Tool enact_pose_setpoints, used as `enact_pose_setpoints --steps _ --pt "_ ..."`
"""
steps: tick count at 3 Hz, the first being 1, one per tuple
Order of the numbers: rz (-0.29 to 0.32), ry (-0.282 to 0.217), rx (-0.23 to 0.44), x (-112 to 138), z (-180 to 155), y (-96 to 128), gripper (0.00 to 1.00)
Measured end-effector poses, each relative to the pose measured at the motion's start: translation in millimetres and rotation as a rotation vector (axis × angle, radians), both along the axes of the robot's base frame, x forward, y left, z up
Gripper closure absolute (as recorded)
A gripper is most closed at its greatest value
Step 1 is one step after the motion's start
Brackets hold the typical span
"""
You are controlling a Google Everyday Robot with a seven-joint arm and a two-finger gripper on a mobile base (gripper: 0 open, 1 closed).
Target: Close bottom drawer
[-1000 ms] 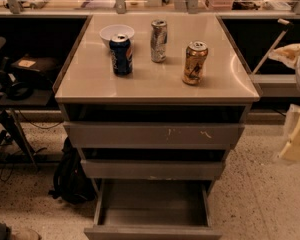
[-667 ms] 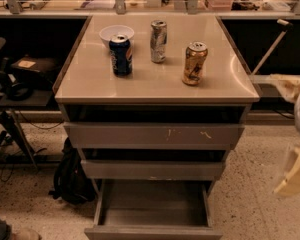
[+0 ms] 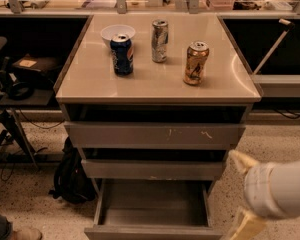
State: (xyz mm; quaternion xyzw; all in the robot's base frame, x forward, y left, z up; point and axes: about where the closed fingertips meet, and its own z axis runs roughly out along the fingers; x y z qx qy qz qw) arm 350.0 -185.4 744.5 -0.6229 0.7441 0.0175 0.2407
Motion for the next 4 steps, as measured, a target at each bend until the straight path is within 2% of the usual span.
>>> enact_pose_setpoints --steps 1,2,3,4 --pt "0.000 0.139 0.044 -28.2 -130.4 1.5 0.00" --pt "-0.055 0.244 0.044 -51.7 -236.3 -15.3 0.00" --pt "-0.089 0.242 0.076 -47.5 -267.8 -15.9 0.00" --pt "-0.088 0.242 0.076 -47.4 -267.7 -15.4 0.00"
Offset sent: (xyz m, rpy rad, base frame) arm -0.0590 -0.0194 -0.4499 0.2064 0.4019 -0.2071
